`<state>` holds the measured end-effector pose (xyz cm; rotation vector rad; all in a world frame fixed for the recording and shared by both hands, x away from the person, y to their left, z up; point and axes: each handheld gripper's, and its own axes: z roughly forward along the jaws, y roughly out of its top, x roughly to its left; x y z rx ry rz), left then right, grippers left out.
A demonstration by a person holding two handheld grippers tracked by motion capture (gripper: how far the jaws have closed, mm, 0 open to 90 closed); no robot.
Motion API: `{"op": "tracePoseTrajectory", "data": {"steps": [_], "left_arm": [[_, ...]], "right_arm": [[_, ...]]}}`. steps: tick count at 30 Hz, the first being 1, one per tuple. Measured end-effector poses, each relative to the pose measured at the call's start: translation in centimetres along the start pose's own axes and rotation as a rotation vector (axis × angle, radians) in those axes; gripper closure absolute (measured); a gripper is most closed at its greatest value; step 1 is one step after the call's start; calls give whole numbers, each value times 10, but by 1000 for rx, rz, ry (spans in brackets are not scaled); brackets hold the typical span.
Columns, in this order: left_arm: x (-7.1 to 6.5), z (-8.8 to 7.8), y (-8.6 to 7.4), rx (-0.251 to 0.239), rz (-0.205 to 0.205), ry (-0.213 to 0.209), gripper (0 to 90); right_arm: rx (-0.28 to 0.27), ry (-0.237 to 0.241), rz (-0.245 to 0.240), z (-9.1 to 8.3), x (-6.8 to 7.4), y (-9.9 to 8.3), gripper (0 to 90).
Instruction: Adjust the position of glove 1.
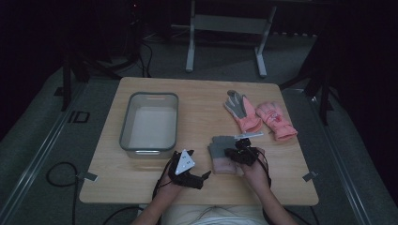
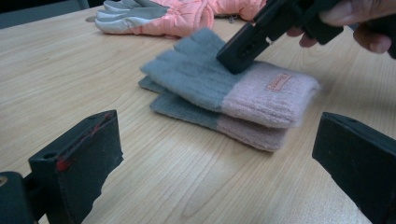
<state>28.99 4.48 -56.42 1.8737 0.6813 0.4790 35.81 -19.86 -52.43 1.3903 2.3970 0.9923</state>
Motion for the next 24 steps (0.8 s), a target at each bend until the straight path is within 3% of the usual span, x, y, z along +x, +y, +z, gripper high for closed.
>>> {"op": "tracePoseTrajectory", "data": {"steps": [4, 10, 14, 18, 19, 21, 24], "left_arm": [[-1, 1, 0, 9, -9, 33, 11], [1, 1, 1, 14, -18, 18, 11], [0, 2, 1, 17, -8, 4, 51], [-1, 2, 1, 16, 7, 50, 50], [-2, 3, 1, 33, 11, 67, 50], [-3, 6, 3, 121, -23, 59, 87], [-7, 7, 6, 143, -60, 0, 131]], "right_arm": [[8, 2, 2, 5, -1, -2, 827], [18, 7, -23, 10, -2, -4, 801], [18, 22, -65, 10, 0, -5, 802], [18, 57, -88, 10, -1, -3, 775], [11, 60, -91, 7, -1, -1, 767], [-9, 63, -101, 0, -2, 2, 768], [-42, 61, -124, -14, -7, 6, 754]]}}
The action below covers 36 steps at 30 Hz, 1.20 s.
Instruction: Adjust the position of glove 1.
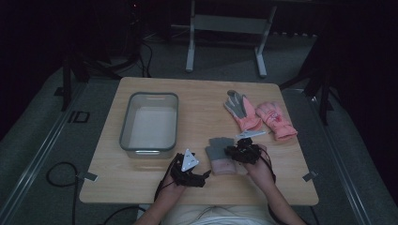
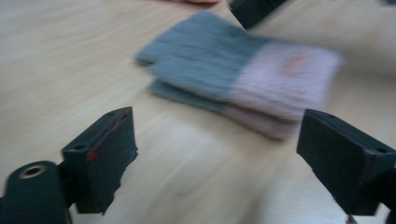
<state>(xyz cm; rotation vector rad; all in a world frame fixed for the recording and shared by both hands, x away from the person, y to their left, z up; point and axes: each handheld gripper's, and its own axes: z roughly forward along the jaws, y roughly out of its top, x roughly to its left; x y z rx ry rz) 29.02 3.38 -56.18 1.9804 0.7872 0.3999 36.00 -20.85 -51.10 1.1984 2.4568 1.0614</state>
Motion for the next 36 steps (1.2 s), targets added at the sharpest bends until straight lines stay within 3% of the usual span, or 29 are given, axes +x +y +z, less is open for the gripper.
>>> {"op": "tracePoseTrajectory", "data": {"steps": [3, 4, 6, 8, 11, 16, 20, 22, 26, 27, 31, 35, 36], "left_arm": [[-4, 1, 2, 16, 8, -22, 134], [-5, -1, 3, -8, 24, -83, 134], [-9, -3, 7, -31, 66, -88, 134], [-14, -3, 13, -58, 100, -117, 141], [-21, 3, 21, -29, 139, -144, 226], [-31, 20, 31, 28, 287, -152, 310], [-32, 32, 37, 90, 397, -163, 379], [-34, 37, 36, 120, 449, -134, 407], [-37, 41, 36, 157, 497, -67, 436], [-40, 42, 35, 166, 537, -35, 455], [-47, 47, 33, 207, 650, 23, 496], [-47, 47, 34, 214, 654, 27, 557], [-44, 46, 35, 209, 629, 11, 585]], "right_arm": [[-17, 0, -13, -9, -6, 3, 731], [-21, -7, -19, -14, -10, 5, 726], [-30, -34, -39, -25, -19, 11, 709], [-39, -40, -35, -31, -25, 15, 703], [-50, -26, -13, -38, -36, 21, 704], [-70, -9, 46, -37, -46, 29, 710], [-50, -13, 85, -26, -52, 36, 695], [-29, -30, 84, -17, -55, 38, 688], [3, -10, 112, 2, -61, 38, 625], [11, 1, 125, 7, -62, 37, 608], [46, 16, 157, 21, -65, 30, 577], [69, 25, 186, 29, -66, 25, 509], [82, 18, 182, 32, -65, 23, 494]]}}
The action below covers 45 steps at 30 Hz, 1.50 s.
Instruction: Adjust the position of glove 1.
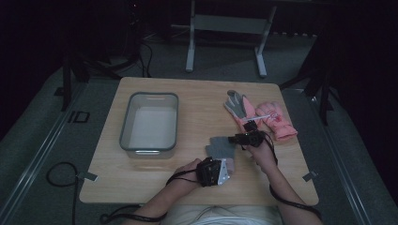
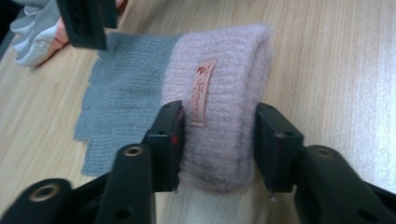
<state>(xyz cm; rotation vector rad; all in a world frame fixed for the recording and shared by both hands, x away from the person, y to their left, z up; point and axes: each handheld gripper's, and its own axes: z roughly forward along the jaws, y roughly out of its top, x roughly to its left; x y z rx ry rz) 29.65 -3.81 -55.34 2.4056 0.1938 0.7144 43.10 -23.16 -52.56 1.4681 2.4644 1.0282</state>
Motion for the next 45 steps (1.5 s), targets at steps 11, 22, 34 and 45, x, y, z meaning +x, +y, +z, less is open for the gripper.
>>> {"op": "tracePoseTrajectory", "data": {"steps": [11, 22, 34, 45], "left_arm": [[29, -3, -19, -81, -144, -177, 693], [30, -6, -20, -45, -94, -162, 714], [38, -19, -27, -51, -162, -159, 724], [67, -53, 0, -50, -102, -131, 723]], "right_arm": [[87, 87, 56, 16, -1, -2, 488], [84, 244, 53, 34, 13, 5, 656], [65, 261, -9, 31, 40, 21, 742], [-38, 259, -41, -9, 51, 44, 742]]}}
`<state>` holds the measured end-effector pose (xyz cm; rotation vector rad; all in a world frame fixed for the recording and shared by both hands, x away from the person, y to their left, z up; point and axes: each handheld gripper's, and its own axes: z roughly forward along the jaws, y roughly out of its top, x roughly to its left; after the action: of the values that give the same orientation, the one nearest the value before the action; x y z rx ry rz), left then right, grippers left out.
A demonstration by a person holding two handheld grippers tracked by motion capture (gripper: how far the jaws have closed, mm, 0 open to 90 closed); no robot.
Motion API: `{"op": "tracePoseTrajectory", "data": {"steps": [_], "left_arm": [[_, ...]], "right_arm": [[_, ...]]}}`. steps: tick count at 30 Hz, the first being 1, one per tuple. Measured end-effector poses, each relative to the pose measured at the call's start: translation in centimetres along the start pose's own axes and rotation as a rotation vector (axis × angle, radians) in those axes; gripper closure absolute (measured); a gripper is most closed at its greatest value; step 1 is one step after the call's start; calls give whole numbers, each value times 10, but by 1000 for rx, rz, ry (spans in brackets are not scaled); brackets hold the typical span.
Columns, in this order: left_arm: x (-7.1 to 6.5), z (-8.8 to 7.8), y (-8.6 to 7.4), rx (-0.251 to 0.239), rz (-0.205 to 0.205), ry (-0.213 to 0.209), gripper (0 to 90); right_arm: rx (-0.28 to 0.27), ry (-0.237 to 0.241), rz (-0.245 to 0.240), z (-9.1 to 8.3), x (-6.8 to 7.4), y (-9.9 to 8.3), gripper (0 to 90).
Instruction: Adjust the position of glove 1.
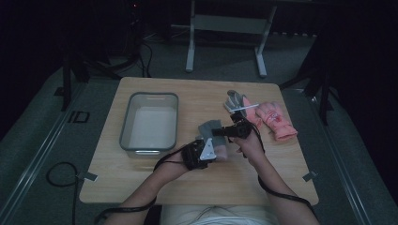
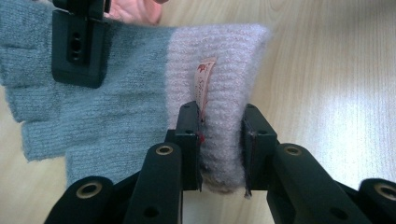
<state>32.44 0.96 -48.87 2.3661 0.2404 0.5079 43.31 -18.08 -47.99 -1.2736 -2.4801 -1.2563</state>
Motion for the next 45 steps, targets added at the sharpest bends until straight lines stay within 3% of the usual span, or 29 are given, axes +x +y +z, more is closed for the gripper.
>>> {"op": "tracePoseTrajectory", "data": {"steps": [9, 15, 20, 22, 28, 33, 40, 45], "left_arm": [[21, -29, 16, 39, 39, 6, 723], [38, -53, 20, 47, 46, 36, 723], [49, -69, 19, 72, 57, 66, 723], [54, -73, 16, 85, 52, 68, 723], [68, -87, 0, 109, 28, 76, 722], [79, -98, -13, 134, 29, 73, 721], [91, -119, -34, 160, 66, 101, 719], [101, -133, -51, 182, 44, 90, 718]], "right_arm": [[-45, 7, -25, -11, 13, 23, 742], [-57, -8, -77, -12, 29, 47, 743], [-86, -4, -87, -10, 42, 63, 743], [-85, -22, -111, -5, 47, 69, 743], [-75, -17, -116, 14, 62, 87, 743], [-67, -11, -123, 32, 76, 98, 745], [-68, 2, -132, 56, 94, 114, 745], [-50, 17, -132, 77, 107, 124, 744]]}}
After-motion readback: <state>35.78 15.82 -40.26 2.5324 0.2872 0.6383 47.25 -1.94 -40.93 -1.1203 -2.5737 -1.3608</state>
